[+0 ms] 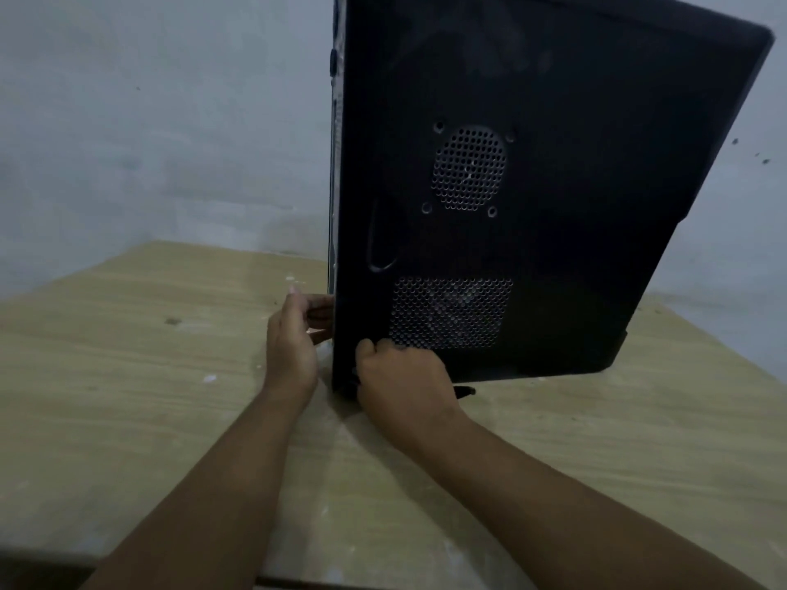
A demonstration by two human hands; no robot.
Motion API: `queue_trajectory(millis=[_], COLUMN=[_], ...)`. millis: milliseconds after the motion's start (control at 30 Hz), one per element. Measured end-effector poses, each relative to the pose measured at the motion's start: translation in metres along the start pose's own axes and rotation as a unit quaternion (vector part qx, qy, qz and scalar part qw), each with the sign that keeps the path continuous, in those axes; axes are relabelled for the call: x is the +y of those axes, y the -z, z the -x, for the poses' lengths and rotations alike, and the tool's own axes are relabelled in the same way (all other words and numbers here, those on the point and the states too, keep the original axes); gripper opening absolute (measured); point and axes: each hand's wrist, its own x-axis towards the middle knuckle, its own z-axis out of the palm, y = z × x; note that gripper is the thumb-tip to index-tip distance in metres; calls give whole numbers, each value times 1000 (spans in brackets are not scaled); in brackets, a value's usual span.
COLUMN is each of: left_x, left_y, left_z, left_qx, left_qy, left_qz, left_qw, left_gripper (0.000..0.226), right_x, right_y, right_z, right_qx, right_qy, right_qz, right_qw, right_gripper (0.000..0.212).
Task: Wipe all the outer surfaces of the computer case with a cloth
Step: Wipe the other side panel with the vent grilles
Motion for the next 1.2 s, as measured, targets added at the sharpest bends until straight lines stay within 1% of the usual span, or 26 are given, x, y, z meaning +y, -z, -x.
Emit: queue_trajectory(millis=[133,233,300,367,433,500,567,667,733,767,800,867,900,933,967,1000,1033,1067,1100,1167,1200], left_x=[4,6,5,-1,-8,-11,-11,-11,-12,-13,-13,-13,-12,-11,-11,-11,-11,-12,-12,-11,-10], left_y=[2,3,4,7,7,6,3,-1,-2,-3,-5,-6,-8,-8,-9,-8,-10,-8,-9,-6,-4], left_z=[3,3,6,8,10,10,11,12,12,12,12,10,9,8,7,5,3,2,-1,-6,-10], left_qx=[-14,-20,-32,-62,-80,-65,-58,-49,-40,-34,-27,-12,-1,8,17,25,33,42,51,70,78], left_qy=[28,9,-25,-94,-134,-144,-158,-160,-149,-143,-138,-127,-124,-122,-120,-120,-123,-124,-125,-119,-118], left_qz=[28,19,5,-71,-160,-213,-233,-246,-246,-242,-234,-222,-216,-209,-204,-203,-204,-207,-208,-211,-210], left_qw=[999,1000,999,991,975,964,958,955,957,959,962,967,969,970,971,972,971,969,969,968,967], left_gripper=[60,55,48,42,54,61,56,51,51,50,49,44,41,39,36,33,32,33,34,37,39], right_x=[-27,-23,-11,7,28,48,66,89,103,110,117,129,134,137,137,136,136,132,132,134,139], right_y=[-12,-19,-18,-18,-18,-16,-16,-10,-6,-5,-6,-7,-7,-6,-6,-5,-4,-2,2,11,17], right_z=[-8,-5,1,7,16,25,31,33,35,36,37,38,37,36,35,33,30,28,25,18,15], right_qx=[12,36,31,17,22,47,75,122,160,180,200,246,267,280,289,296,303,304,304,292,287], right_qy=[-14,4,28,51,53,26,-10,-77,-151,-202,-258,-356,-382,-393,-393,-384,-365,-336,-294,-196,-155], right_qz=[14,19,14,-10,-31,-36,-51,-92,-129,-155,-190,-258,-284,-304,-318,-323,-318,-305,-280,-203,-167], right_qw=[1000,999,999,998,998,998,996,985,967,950,926,864,838,821,813,813,821,838,862,914,930], right_gripper=[20,25,25,24,28,34,35,23,18,16,16,18,17,14,12,13,18,24,29,32,32])
